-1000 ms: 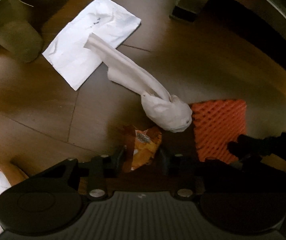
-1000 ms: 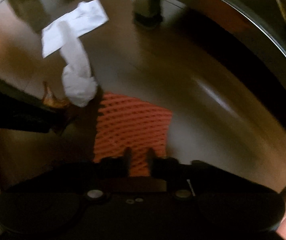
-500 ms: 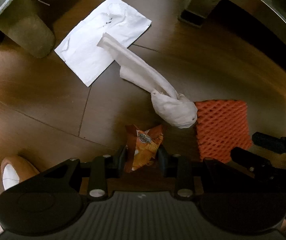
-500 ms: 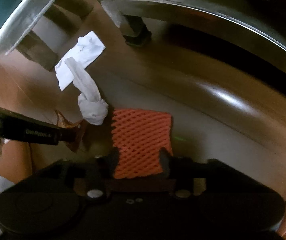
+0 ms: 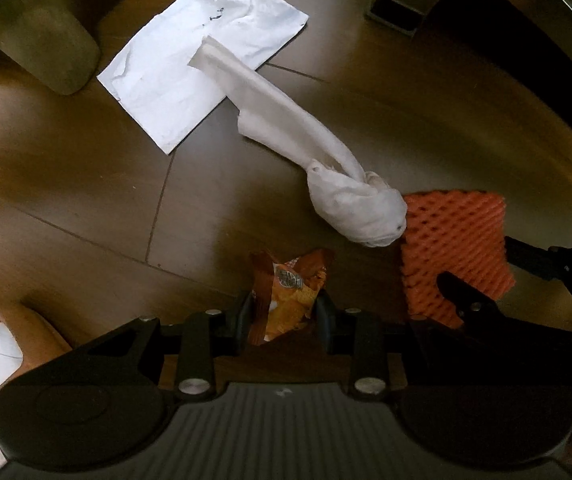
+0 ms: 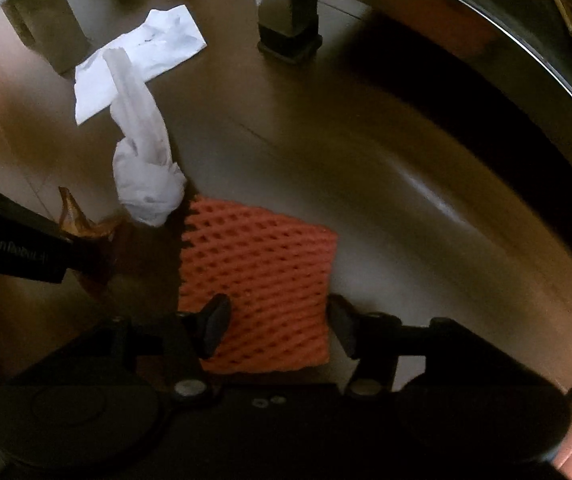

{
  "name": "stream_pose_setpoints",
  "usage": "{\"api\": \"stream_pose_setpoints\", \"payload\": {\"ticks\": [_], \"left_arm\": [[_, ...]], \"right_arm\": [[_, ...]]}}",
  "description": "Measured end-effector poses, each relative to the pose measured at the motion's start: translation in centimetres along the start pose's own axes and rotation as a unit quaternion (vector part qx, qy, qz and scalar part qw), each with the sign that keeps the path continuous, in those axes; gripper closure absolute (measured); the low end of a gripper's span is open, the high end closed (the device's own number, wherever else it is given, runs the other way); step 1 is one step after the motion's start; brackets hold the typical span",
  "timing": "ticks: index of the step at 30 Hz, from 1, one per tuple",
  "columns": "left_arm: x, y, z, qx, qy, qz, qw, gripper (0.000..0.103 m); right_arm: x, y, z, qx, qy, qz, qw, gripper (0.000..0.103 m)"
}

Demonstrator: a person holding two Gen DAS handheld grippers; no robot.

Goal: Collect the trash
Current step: 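Grasp and lift the orange wrapper with the left tool while the right tool lifts the orange mesh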

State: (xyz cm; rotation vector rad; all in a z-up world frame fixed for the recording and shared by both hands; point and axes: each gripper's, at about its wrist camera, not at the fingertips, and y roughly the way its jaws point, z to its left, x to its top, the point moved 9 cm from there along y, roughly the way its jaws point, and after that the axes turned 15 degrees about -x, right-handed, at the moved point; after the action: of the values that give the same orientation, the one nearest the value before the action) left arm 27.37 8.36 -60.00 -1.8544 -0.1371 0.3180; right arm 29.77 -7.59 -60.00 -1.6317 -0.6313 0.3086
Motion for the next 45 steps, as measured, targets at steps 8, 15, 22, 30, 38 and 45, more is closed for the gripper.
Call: {"api": "stream_pose_setpoints", "payload": {"ticks": [8, 15, 22, 30, 38, 45], "left_arm": [[-0.4, 1.0, -0.2, 0.003, 0.006, 0.002, 1.0, 0.071], [-0.6, -0.4, -1.4, 0.016, 0.007, 0.004, 0.9998, 0.071], [-1.7, -7.2, -4.1, -0.001, 0.0, -0.039, 0.9992, 0.071], [-3.5, -19.2, -7.7, -0.047, 0.006, -0.13, 0.9904, 0.071], [-7.3, -30.0, -8.9, -0.083, 0.027, -0.218, 0.972, 0.071], [-9.6, -40.2, -9.3, -0.122, 0.044, -0.308, 0.9427, 0.071]], "right_arm": [[0.6, -0.3, 1.1, 0.009, -0.037, -0.003, 0.999, 0.076], [0.7, -3.3, 0.4, 0.035, -0.005, 0.004, 0.999, 0.089], [1.2, -10.5, -2.9, 0.03, 0.063, -0.018, 0.997, 0.088], [2.4, -23.3, -5.5, 0.04, 0.103, -0.106, 0.988, 0.087], [2.0, -35.6, -6.6, 0.036, 0.104, -0.19, 0.976, 0.087], [1.8, -44.4, -6.1, 0.038, 0.111, -0.254, 0.96, 0.086]]}}
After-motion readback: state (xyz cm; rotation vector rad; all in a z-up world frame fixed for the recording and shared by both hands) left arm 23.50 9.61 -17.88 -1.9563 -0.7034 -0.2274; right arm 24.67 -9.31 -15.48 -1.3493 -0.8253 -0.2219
